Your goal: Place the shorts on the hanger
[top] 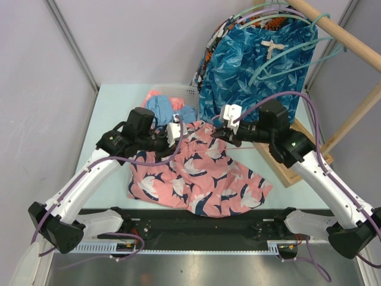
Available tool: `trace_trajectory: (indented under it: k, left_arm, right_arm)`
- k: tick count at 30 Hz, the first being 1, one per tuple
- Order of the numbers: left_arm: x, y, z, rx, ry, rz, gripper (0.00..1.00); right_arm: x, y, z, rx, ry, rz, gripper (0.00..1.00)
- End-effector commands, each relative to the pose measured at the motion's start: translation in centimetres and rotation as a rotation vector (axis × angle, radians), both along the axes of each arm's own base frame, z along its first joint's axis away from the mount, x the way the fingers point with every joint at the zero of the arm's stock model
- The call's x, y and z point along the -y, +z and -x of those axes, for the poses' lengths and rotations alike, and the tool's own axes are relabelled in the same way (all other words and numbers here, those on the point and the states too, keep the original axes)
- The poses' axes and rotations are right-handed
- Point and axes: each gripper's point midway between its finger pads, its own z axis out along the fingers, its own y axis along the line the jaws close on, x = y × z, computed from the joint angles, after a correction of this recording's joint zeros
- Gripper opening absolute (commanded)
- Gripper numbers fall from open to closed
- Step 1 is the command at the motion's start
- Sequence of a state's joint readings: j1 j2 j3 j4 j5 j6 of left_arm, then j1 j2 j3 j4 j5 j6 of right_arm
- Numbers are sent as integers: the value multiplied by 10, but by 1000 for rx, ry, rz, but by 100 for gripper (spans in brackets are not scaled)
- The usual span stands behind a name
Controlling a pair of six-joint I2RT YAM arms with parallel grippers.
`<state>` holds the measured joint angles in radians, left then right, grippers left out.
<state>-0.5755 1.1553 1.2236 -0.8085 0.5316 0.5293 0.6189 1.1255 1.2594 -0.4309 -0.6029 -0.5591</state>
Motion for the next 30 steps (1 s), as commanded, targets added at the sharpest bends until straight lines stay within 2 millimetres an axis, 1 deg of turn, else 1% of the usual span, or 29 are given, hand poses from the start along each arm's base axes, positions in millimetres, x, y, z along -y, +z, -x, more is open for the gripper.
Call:
trace_trajectory:
  k: [1,2,3,4,6,9,12,16,19,21,23,25,26,28,29,30]
  left_arm:
    - [4,20,0,58,-23,70,0]
    - [3,21,-1,57,-25,75,0]
    - [3,22,0,57,-38,84,0]
    - [2,23,0,59,-39,87,0]
    - [-1,25,-1,71,-42,89,0]
    - [-2,22,0,72,-58,81,0]
    - [-4,17,1,84,-79,62,0]
    - [-6,8,1,107,-130,19,0]
    - [-10,-3,-3,137,-156,-42,0]
    - [-10,-8,-6,136,-160,-65,0]
    - [-6,-9,-7,138,-168,-74,0]
    - [-1,-12,-6,123,-181,-72,0]
    - [1,-14,-6,123,-180,-75,0]
    - [5,-16,-3,129,-193,-78,0]
    - [6,-15,-5,137,-184,-73,0]
    - [6,-15,-6,139,-179,-72,0]
  right_arm:
    - [13,32,-2,38,3,-76,31]
    - [20,33,-7,25,-18,-84,60]
    - [23,34,-6,13,-18,-90,87]
    - [23,33,-1,0,7,-96,91]
    - [33,29,-3,-25,-6,-88,97]
    - [41,28,0,-42,-3,-89,98]
    - [42,33,-2,-49,2,-116,98]
    - [33,51,2,-40,55,-182,100]
    - [27,60,9,-48,96,-211,100]
    - [22,61,12,-52,115,-217,100]
    - [14,64,20,-48,150,-220,98]
    - [8,62,20,-52,160,-216,93]
    - [4,61,22,-56,172,-214,84]
    - [1,57,18,-59,168,-205,74]
    - [-1,55,17,-57,168,-200,62]
    - [-1,52,14,-58,163,-191,55]
